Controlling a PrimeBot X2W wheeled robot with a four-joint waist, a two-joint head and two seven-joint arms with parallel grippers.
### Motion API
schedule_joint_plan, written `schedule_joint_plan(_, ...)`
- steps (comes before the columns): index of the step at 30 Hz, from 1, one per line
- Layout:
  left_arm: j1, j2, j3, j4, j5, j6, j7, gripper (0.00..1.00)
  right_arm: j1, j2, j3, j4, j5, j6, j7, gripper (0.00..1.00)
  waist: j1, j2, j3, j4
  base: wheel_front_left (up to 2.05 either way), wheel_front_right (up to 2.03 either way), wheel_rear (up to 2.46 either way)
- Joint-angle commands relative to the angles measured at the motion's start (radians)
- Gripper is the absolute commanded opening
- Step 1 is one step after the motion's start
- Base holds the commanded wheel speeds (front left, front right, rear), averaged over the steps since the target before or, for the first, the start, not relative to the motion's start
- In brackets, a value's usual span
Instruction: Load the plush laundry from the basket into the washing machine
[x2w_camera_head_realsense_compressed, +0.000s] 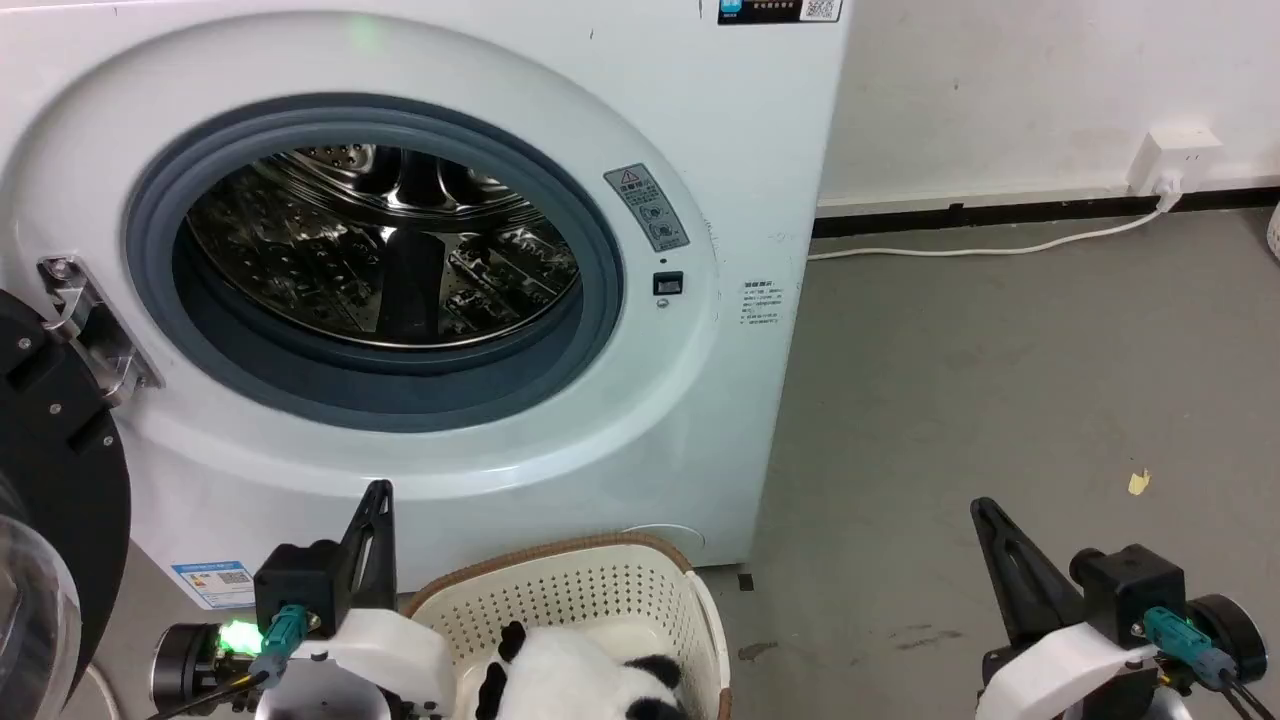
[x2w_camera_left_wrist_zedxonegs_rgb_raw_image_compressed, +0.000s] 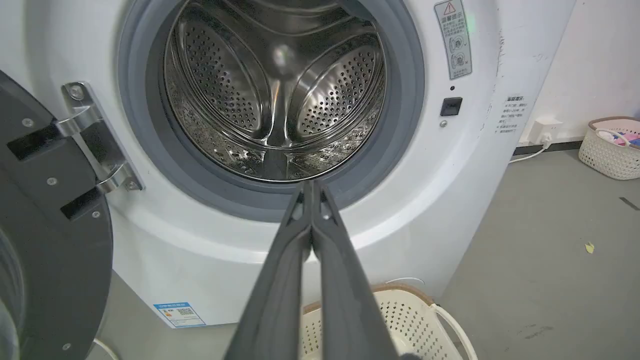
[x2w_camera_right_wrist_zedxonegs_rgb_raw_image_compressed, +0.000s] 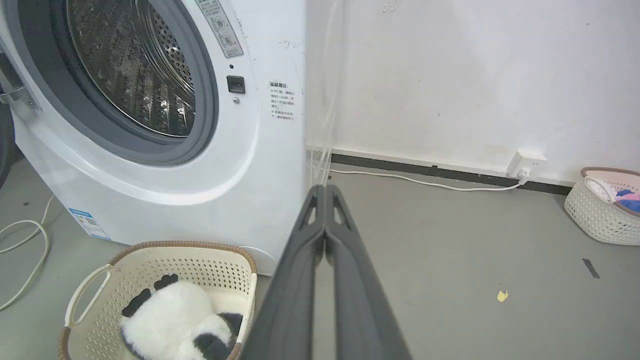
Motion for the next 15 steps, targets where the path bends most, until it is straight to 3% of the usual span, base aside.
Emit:
schedule_joint_plan(1, 0.017, 0.0, 0.0, -0.004, 0.002, -0.004, 0.0, 0.0, -0.012, 0.003, -0.001, -0.004, -0.008, -0.001, 0.001, 0.0, 0.0, 0.0, 0.0, 0.0, 0.0, 0.0, 0.0)
schedule_joint_plan(15, 0.017, 0.0, 0.0, -0.004, 0.002, -0.004, 0.0, 0.0, -0.012, 0.003, -0.001, -0.004, -0.008, -0.001, 0.001, 0.0, 0.0, 0.0, 0.0, 0.0, 0.0, 0.0, 0.0)
